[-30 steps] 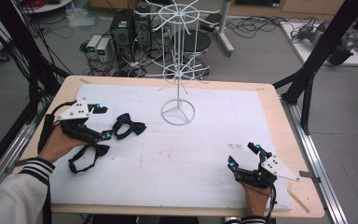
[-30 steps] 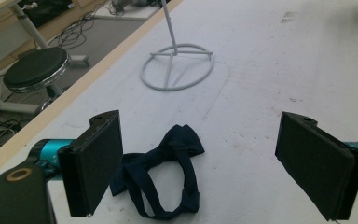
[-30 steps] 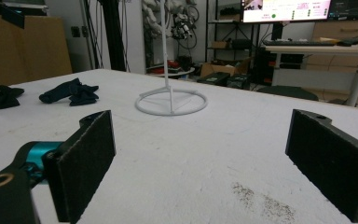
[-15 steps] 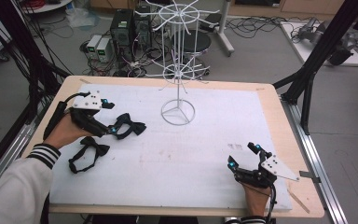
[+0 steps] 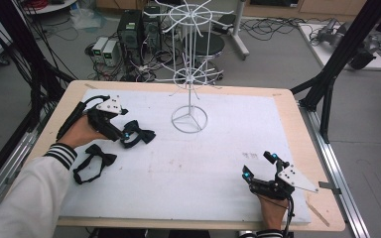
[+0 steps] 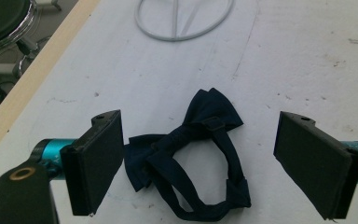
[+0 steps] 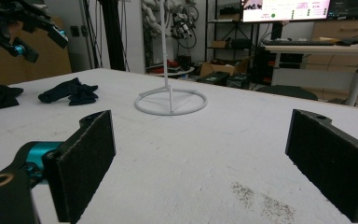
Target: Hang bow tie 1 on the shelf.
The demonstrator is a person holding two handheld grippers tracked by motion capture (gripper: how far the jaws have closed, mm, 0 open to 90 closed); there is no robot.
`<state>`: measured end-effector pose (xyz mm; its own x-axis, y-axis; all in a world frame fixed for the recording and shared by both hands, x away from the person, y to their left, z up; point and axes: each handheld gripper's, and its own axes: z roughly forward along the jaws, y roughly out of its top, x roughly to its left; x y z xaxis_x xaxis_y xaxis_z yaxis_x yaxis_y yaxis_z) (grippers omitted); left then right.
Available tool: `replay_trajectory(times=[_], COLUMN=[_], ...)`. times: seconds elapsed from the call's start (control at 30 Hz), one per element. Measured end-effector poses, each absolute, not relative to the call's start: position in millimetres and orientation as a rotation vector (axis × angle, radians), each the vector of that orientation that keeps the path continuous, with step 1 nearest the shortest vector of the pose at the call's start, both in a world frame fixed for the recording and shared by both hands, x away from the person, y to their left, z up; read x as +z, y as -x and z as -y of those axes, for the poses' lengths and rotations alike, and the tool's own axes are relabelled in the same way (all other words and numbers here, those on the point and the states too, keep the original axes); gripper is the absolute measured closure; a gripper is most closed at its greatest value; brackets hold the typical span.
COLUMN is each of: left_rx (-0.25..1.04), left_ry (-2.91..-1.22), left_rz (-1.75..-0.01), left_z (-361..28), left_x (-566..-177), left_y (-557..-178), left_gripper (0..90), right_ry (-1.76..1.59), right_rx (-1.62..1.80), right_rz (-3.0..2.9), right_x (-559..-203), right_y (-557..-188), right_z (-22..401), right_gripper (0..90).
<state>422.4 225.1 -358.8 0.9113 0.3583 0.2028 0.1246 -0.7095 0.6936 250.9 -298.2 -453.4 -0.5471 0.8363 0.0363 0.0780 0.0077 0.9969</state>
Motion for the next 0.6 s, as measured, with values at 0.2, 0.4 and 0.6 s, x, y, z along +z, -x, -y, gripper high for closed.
replay_trajectory(times=[0.2, 0.4, 0.6], left_rx=[0.431, 0.415, 0.416], left_ry=[-2.392, -2.44, -2.487], left_rz=[-0.334, -0.345, -0.353], left_z=[-223, -224, -217], left_x=[-357, -367, -374], left_y=[-430, -439, -446], left_gripper=[17.5, 19.3, 19.8], right_ry=[-0.945, -0.947, -0.947], right_rx=[1.599, 1.6, 1.599], right_rz=[-1.681, -1.682, -1.682], right_x=[-453, -453, -453], right_y=[-251, -251, -251], right_z=[298, 298, 298], right_gripper=[7.5, 7.5, 7.5])
